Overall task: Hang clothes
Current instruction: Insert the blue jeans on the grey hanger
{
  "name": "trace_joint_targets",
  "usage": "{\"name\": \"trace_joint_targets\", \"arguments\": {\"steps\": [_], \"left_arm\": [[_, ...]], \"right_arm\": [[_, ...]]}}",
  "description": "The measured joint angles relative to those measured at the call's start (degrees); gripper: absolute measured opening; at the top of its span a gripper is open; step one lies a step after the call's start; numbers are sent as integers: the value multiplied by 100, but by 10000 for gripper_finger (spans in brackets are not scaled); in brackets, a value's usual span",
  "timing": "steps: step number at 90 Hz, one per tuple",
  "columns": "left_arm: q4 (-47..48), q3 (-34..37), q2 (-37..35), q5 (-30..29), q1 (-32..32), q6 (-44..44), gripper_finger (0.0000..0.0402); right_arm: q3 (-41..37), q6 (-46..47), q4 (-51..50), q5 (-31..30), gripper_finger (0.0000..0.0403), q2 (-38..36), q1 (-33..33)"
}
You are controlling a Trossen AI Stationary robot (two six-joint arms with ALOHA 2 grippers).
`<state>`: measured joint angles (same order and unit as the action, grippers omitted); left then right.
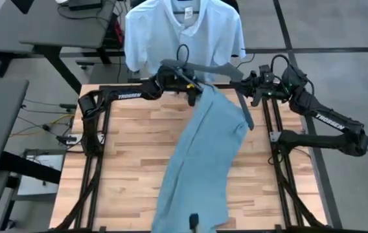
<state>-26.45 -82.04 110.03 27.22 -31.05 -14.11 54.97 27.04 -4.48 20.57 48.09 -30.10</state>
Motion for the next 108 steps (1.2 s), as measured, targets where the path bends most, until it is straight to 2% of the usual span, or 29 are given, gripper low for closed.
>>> {"name": "trace_joint_targets", "arguments": {"steps": [29, 43, 74, 78, 88, 108], "left_arm": [[512, -4, 51, -310, -334, -175, 0], [890, -4, 58, -366, -382, -269, 0], [1658, 2, 154, -328, -466, -791, 0], [1815, 0, 155, -336, -468, -867, 0], [2006, 15, 178, -537, -514, -994, 0], [1906, 22, 185, -795, -599, -1181, 0]], "right_arm": [[947, -385, -872, -173, 28, 28, 398], [1545, -565, -1708, -248, 28, 159, 524], [3701, -1454, -3583, -439, 30, 1008, 844], [4012, -1668, -3614, -46, 30, 1156, 903], [4642, -1844, -3906, 216, 30, 1481, 1157], [4973, -1857, -4059, -108, 30, 1864, 1545]]}}
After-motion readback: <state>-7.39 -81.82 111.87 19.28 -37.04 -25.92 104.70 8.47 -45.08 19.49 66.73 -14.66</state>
